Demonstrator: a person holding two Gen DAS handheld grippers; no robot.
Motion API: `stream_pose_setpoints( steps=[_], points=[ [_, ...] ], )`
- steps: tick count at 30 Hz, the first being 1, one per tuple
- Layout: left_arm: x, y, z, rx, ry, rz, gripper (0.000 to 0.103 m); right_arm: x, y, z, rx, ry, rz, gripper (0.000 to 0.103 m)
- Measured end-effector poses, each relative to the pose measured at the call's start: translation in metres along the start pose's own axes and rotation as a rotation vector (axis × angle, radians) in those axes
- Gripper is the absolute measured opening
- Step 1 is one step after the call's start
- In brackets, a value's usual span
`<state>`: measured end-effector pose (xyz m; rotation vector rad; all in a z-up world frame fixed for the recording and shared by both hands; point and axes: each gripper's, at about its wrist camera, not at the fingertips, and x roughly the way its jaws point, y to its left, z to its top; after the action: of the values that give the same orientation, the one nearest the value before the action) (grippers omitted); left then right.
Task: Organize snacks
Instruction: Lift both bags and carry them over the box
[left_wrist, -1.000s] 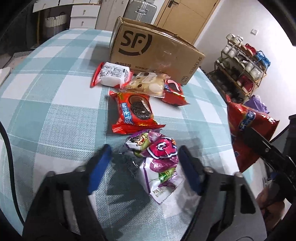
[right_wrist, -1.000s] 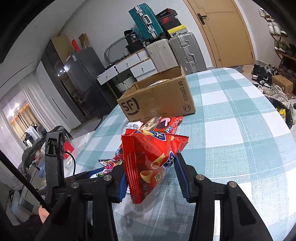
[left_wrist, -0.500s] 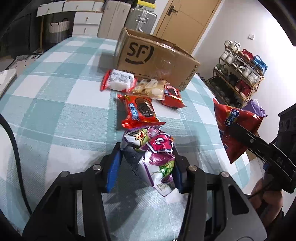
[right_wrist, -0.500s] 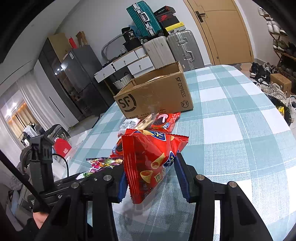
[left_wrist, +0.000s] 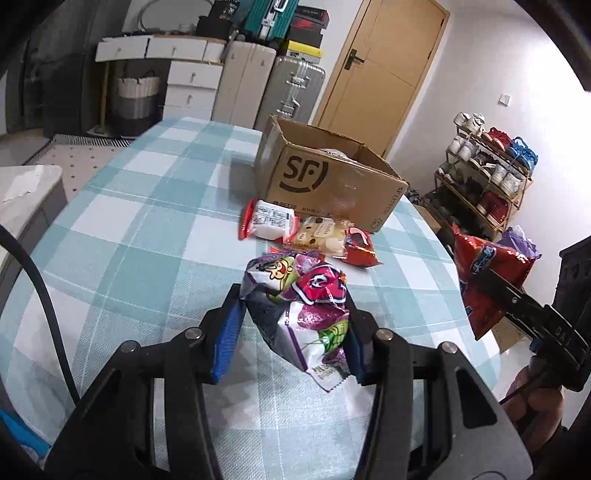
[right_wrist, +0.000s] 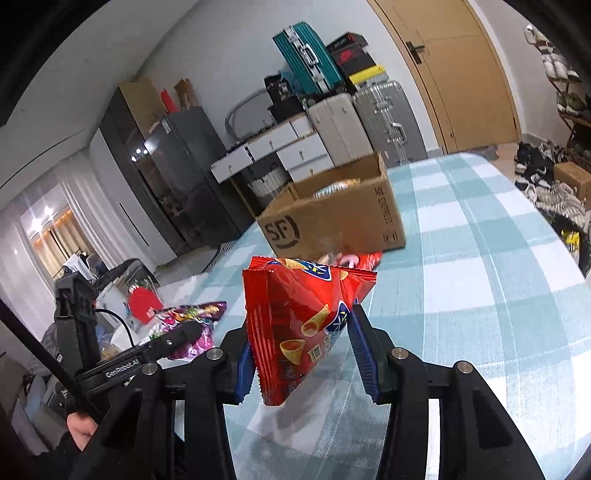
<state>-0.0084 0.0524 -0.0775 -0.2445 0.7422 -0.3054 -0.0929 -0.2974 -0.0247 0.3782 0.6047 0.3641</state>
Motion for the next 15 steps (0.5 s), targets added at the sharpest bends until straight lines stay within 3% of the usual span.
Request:
stream_pose_setpoints(
  steps=[8, 15],
  points=[
    [0.001, -0.007, 0.040, 0.038, -0.005, -0.012, 0.046, -0.003, 0.012, 0.020, -0.032, -0.011, 0.032, 0.046],
    [-0.008, -0.024, 0.092, 0.108, -0.031, 0.003, 0.046, -0.010, 0.027, 0.069, -0.052, -0.055, 0.077, 0.046]
  ],
)
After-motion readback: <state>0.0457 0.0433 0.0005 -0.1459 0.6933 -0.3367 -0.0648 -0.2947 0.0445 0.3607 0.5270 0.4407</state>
